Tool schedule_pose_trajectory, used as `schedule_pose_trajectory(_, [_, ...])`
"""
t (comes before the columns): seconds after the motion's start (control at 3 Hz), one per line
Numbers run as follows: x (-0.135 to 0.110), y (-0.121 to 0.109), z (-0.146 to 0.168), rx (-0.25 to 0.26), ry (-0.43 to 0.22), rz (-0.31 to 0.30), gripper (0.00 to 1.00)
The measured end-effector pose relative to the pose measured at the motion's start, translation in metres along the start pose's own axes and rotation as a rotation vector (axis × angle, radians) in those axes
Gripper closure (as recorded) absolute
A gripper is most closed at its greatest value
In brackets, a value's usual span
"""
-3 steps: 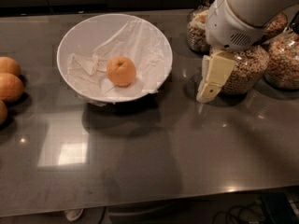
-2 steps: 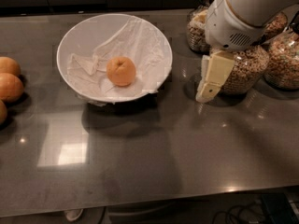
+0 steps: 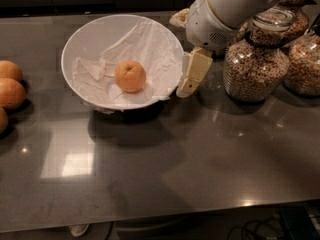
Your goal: Pick orange from white bowl
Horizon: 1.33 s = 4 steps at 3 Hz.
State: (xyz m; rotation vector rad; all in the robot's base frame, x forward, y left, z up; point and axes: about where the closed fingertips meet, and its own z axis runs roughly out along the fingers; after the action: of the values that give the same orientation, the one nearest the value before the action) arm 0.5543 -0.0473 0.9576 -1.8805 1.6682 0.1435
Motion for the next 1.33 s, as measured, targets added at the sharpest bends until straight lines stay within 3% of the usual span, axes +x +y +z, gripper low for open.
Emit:
schedule_pose_trajectory(0.33, [-0.027, -0.019, 0.023, -0.029, -0.112, -0.008, 0.00])
schedule_pose_trajectory(0.67, [-0.046, -0.028, 0.037, -0.061, -0.160, -0.013, 0.00])
schedule_pose_trajectory(1.33, [-0.051, -0.028, 0.034, -0.035, -0.177, -0.023, 0.00])
